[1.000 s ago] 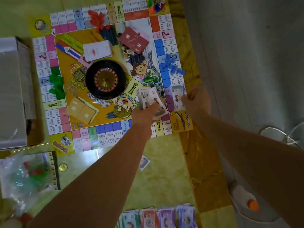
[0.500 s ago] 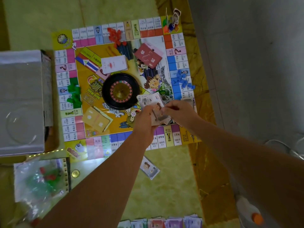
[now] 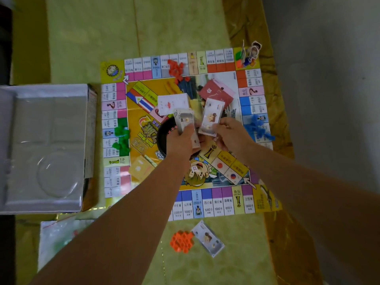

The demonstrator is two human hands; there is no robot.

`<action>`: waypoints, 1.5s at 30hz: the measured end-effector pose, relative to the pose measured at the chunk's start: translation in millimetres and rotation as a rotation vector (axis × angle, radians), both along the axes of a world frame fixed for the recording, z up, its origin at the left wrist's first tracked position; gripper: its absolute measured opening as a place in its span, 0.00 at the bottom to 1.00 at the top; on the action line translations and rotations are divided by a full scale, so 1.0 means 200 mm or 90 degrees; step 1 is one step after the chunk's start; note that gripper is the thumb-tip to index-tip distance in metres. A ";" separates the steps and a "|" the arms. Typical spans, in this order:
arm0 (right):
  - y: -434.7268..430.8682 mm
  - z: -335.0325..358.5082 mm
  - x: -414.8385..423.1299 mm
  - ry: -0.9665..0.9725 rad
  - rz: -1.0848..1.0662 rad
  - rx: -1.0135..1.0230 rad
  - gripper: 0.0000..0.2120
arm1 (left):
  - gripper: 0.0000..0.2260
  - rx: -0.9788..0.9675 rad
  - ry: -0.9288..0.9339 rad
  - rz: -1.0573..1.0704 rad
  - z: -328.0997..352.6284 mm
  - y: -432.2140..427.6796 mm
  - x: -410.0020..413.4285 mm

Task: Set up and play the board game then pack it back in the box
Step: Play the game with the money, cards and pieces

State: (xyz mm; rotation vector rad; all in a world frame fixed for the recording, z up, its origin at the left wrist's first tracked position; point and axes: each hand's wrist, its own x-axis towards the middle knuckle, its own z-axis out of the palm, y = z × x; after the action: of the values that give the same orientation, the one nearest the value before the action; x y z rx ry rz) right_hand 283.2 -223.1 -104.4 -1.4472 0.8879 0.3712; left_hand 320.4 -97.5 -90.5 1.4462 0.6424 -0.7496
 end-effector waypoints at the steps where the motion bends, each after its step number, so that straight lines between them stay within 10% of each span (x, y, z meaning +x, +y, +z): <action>1: 0.00 0.00 0.03 -0.003 -0.003 0.001 0.04 | 0.08 0.000 -0.007 0.001 0.00 0.00 0.03; 23: -0.04 -0.14 0.51 -0.028 -0.039 -0.192 0.09 | 0.06 -0.020 -0.009 0.124 -0.05 -0.01 0.39; 28: 0.11 0.02 0.35 -0.098 0.177 0.020 0.07 | 0.05 -0.018 0.019 0.158 -0.03 0.04 0.33; 36: 0.40 0.02 0.28 -0.111 0.164 -0.039 0.05 | 0.06 -0.096 0.026 0.204 0.03 0.32 0.16; 45: 0.76 -0.11 0.26 -0.008 0.133 -0.073 0.07 | 0.12 0.096 0.080 0.306 -0.12 0.75 0.05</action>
State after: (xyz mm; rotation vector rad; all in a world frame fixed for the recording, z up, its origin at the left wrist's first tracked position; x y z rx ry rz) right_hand 335.2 -70.4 -127.3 -1.6533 0.7590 0.4724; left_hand 330.1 51.6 -114.9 1.3115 1.1146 -0.4211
